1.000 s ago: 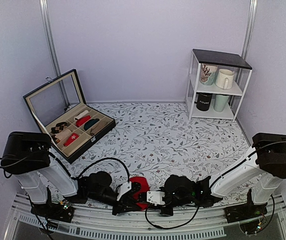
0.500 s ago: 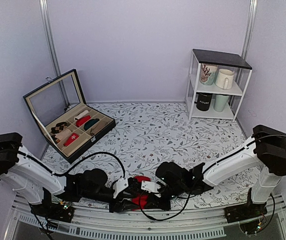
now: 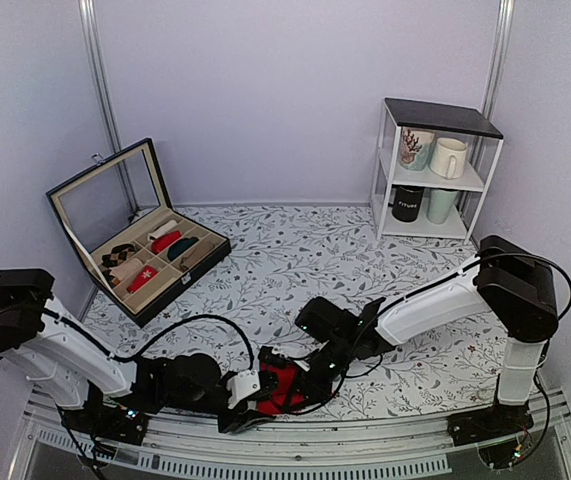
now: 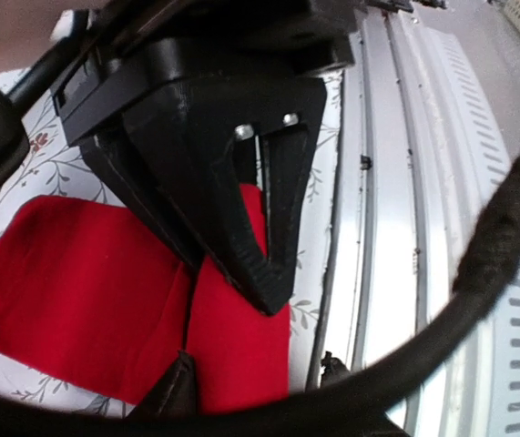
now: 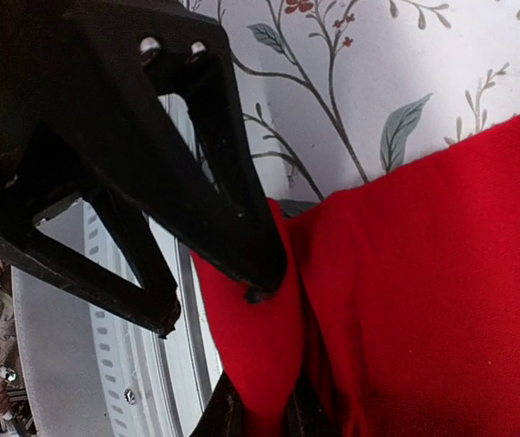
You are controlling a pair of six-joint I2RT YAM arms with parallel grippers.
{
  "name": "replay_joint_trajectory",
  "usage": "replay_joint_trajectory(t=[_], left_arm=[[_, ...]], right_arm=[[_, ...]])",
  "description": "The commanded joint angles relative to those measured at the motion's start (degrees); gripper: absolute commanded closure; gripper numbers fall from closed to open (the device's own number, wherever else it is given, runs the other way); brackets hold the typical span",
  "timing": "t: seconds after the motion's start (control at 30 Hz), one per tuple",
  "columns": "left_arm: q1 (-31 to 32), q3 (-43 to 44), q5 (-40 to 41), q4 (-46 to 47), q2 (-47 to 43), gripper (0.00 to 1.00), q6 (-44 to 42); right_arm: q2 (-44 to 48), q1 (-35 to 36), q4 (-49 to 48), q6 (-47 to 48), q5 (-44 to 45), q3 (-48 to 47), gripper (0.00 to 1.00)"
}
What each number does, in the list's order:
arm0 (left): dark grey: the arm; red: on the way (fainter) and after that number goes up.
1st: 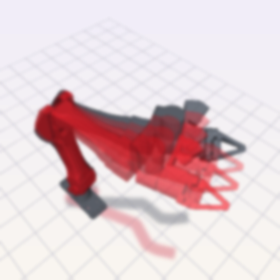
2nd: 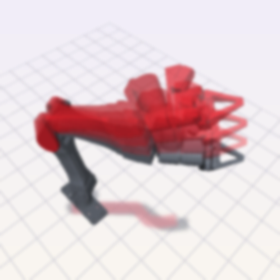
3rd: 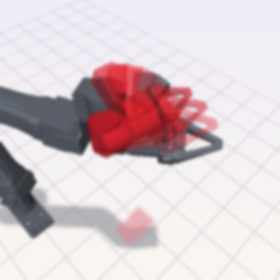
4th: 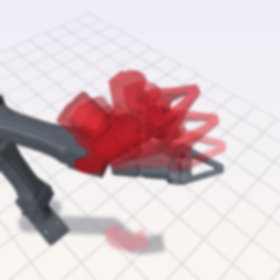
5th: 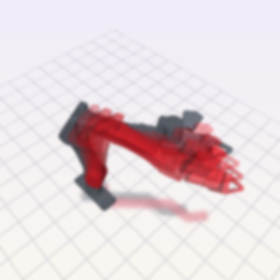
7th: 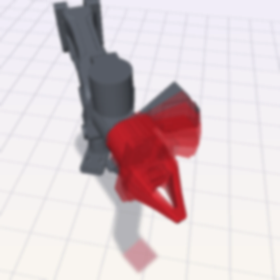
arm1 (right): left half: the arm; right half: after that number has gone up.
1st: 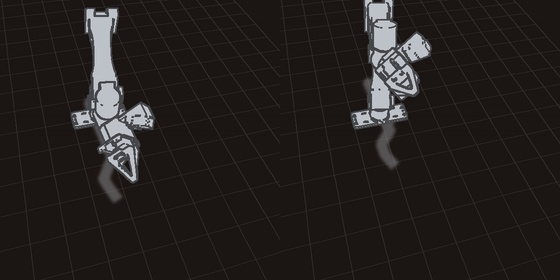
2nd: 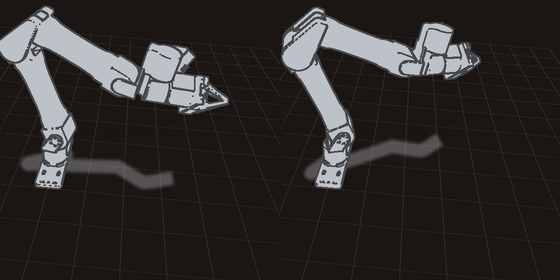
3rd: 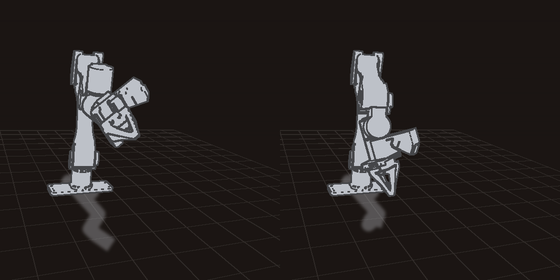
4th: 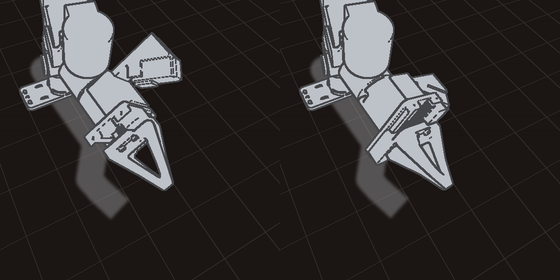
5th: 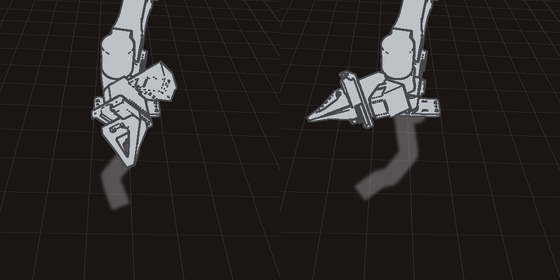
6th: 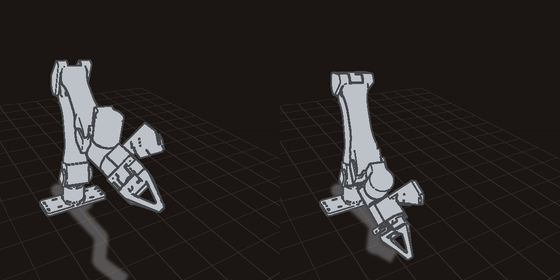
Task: Roll the socks
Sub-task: Roll a pair of socks at the center of the board.
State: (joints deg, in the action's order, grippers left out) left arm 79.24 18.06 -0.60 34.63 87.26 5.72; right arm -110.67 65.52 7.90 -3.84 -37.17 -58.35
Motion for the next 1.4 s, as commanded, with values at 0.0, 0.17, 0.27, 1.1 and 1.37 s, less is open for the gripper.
replay_joint_trajectory(t=[0.0,0.17,0.27,1.1,1.37], left_arm=[[1.1,0.7,3.0,0.7,2.1,0.54,-0.9],[1.4,1.1,4.3,1.1,4.8,0.55,-0.3],[1.5,1.5,4.5,1.1,6.6,0.62,-0.1],[-8.1,-0.2,-18.9,2.1,11.5,0.99,12.5],[-11.3,-0.6,-25.0,4.4,15.7,0.99,15.1]], right_arm=[[-5.0,-0.1,8.4,-1.7,2.6,0.7,0.87],[-5.5,-0.1,8.6,-2.3,1.4,0.6,0.87],[-5.9,-0.2,8.6,-2.4,1.0,0.7,0.87],[20.6,6.5,-30.3,15.3,28.9,22.8,0.32],[17.6,11.5,-32.1,23.3,32.0,23.0,0.33]])
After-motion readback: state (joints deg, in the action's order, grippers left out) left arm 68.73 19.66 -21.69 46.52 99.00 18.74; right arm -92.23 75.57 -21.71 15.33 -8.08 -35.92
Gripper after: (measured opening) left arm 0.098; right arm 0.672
